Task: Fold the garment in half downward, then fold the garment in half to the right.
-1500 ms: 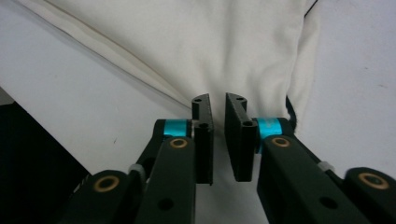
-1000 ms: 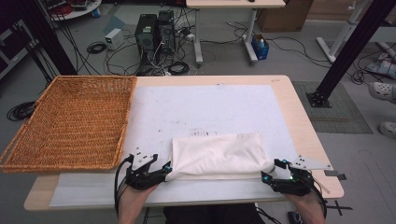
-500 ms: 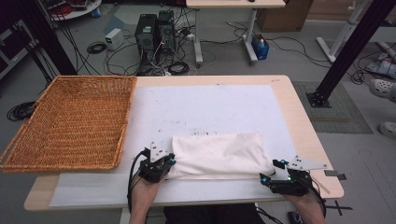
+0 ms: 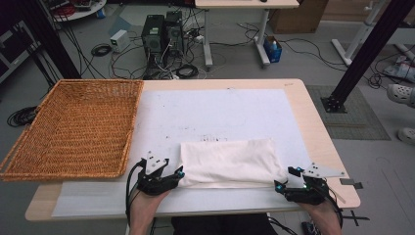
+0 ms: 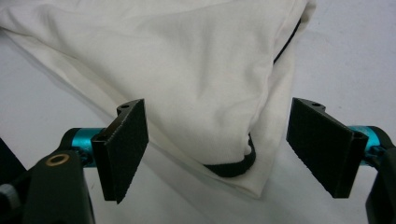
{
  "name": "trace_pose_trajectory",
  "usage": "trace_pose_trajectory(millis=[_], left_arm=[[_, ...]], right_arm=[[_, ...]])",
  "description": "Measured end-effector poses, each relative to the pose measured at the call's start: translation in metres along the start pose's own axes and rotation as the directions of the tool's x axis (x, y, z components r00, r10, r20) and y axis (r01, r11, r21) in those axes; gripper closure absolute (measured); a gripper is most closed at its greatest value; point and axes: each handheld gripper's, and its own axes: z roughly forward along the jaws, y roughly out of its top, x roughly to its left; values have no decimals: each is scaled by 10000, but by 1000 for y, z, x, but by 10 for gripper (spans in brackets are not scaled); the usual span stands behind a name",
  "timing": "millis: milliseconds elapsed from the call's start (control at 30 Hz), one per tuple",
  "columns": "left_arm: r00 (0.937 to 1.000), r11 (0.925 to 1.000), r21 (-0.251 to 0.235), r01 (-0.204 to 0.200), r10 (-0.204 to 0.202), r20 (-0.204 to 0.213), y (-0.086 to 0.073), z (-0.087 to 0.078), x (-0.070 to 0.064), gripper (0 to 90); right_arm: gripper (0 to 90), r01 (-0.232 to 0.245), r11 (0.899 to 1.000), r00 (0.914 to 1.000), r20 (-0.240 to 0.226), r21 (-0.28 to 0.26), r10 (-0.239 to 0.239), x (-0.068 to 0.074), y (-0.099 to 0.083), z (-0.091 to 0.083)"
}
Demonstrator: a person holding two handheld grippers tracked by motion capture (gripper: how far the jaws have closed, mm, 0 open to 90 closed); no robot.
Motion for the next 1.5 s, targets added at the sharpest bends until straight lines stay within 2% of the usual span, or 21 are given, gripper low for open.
trace_pose_trajectory(millis=[133,300,400,667,833,1033,1133,1267,1333,1433,1500], left_arm=[[10000,10000,-24,-18,18,85,7,-6,0,299],[9996,9996,-103,-257,259,146,12,-10,-2,296],[9997,9997,-161,-206,209,150,11,-11,-3,294],[9998,9999,100,-140,138,127,6,-8,-5,295],[10000,10000,45,70,-70,39,3,-9,-4,295],[9978,9980,286,561,-570,345,-13,-6,-10,295],[9963,9952,502,840,-848,141,-19,-4,-10,295],[9939,9932,357,1107,-1106,-46,-18,-6,-8,299],[9936,9919,590,1128,-1124,-108,-18,-3,-8,314],[9947,9884,1161,984,-941,-418,-19,5,-13,332],[9933,9855,1317,1071,-1002,-580,-21,6,-15,333]], right_arm=[[206,-12,10000,10000,51,-77,13,0,3,0],[189,23,9999,10000,77,-99,-22,4,6,2],[186,81,9999,9999,78,-76,-81,6,7,2],[186,123,9999,9999,87,-22,-123,6,10,-2],[186,282,9996,9996,4,19,-282,8,13,0],[186,687,9976,9976,-57,-20,-687,11,28,2],[186,844,9963,9963,-124,-153,-846,14,35,5],[187,1053,9944,9939,-312,-46,-1054,23,38,12],[187,1163,9932,9925,-385,47,-1161,25,39,16],[186,1245,9922,9915,-391,66,-1242,27,40,19],[187,1236,9923,9916,-374,4,-1235,28,42,18]])
